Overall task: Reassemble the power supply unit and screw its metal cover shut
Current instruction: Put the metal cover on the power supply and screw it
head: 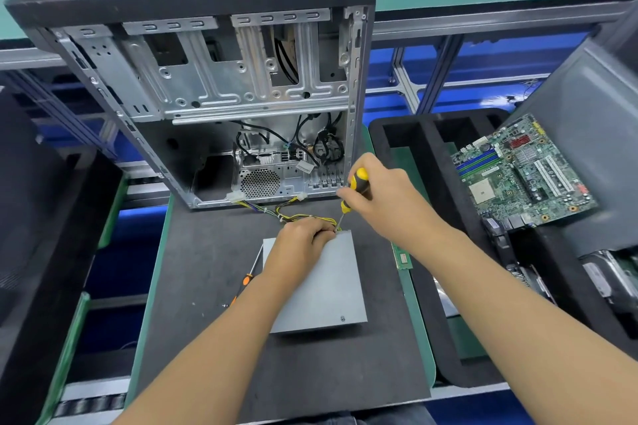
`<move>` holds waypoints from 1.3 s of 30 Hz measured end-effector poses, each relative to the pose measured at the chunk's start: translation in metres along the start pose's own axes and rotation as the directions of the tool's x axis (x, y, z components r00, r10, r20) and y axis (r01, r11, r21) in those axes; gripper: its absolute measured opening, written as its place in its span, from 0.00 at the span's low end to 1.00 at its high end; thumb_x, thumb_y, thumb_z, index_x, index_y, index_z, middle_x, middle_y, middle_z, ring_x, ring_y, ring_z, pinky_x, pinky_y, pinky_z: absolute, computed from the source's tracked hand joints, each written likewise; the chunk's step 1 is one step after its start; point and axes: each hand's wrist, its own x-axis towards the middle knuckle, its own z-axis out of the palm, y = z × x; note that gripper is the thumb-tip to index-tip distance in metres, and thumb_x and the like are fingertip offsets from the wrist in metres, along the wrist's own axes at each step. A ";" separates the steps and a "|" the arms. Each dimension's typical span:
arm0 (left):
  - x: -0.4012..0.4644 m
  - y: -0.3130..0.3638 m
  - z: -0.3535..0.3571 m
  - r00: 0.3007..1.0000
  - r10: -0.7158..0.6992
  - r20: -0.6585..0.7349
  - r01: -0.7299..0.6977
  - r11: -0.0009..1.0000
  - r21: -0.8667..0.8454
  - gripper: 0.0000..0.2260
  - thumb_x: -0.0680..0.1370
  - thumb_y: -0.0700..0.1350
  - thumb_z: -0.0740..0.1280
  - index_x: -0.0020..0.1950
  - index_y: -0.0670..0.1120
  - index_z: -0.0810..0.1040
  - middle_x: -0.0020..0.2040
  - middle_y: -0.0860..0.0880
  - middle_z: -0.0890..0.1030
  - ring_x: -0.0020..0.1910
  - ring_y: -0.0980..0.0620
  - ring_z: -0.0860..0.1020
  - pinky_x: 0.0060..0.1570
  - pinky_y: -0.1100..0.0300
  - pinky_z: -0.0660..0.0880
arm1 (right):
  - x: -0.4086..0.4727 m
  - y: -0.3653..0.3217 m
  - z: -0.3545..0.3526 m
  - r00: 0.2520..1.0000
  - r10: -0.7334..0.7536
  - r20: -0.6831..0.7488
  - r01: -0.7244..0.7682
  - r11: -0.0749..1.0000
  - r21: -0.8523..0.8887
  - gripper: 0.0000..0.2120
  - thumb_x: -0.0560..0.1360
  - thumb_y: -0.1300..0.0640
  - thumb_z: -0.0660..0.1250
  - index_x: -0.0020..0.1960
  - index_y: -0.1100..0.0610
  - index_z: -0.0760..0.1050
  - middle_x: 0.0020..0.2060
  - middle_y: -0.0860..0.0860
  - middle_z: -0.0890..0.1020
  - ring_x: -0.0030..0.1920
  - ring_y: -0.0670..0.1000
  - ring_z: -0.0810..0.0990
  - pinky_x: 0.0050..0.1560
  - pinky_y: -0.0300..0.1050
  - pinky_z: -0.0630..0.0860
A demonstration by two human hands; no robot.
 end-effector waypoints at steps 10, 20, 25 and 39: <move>-0.002 0.002 -0.003 0.999 0.035 0.034 -0.036 0.999 0.025 0.05 0.78 0.40 0.70 0.51 0.41 0.84 0.48 0.47 0.85 0.50 0.48 0.80 0.52 0.53 0.75 | 0.000 -0.009 -0.001 0.998 0.015 0.057 -0.013 0.999 -0.030 0.07 0.81 0.52 0.64 0.51 0.48 0.65 0.34 0.48 0.78 0.29 0.46 0.73 0.31 0.46 0.73; 0.002 -0.001 -0.010 0.992 0.011 0.128 -0.014 1.000 0.017 0.10 0.79 0.33 0.64 0.53 0.40 0.84 0.51 0.46 0.84 0.52 0.46 0.80 0.54 0.58 0.72 | 0.012 -0.029 -0.008 0.988 -0.043 0.145 0.103 0.896 -0.432 0.21 0.74 0.41 0.70 0.47 0.52 0.61 0.35 0.52 0.74 0.38 0.61 0.73 0.39 0.52 0.74; 0.001 0.000 -0.009 0.990 -0.016 0.142 0.017 1.000 -0.006 0.07 0.79 0.37 0.67 0.52 0.42 0.84 0.50 0.48 0.84 0.52 0.49 0.79 0.55 0.57 0.73 | 0.012 -0.033 -0.002 0.990 -0.069 0.125 0.117 0.894 -0.432 0.19 0.78 0.41 0.65 0.47 0.52 0.58 0.36 0.54 0.76 0.38 0.61 0.73 0.40 0.53 0.74; 0.001 0.006 -0.006 0.996 -0.061 0.068 0.060 0.998 0.007 0.05 0.77 0.41 0.71 0.51 0.43 0.86 0.50 0.49 0.86 0.51 0.49 0.81 0.54 0.58 0.73 | 0.000 -0.026 -0.005 0.987 -0.138 0.087 0.160 0.922 -0.352 0.16 0.79 0.46 0.66 0.47 0.55 0.62 0.34 0.51 0.75 0.36 0.62 0.73 0.41 0.52 0.71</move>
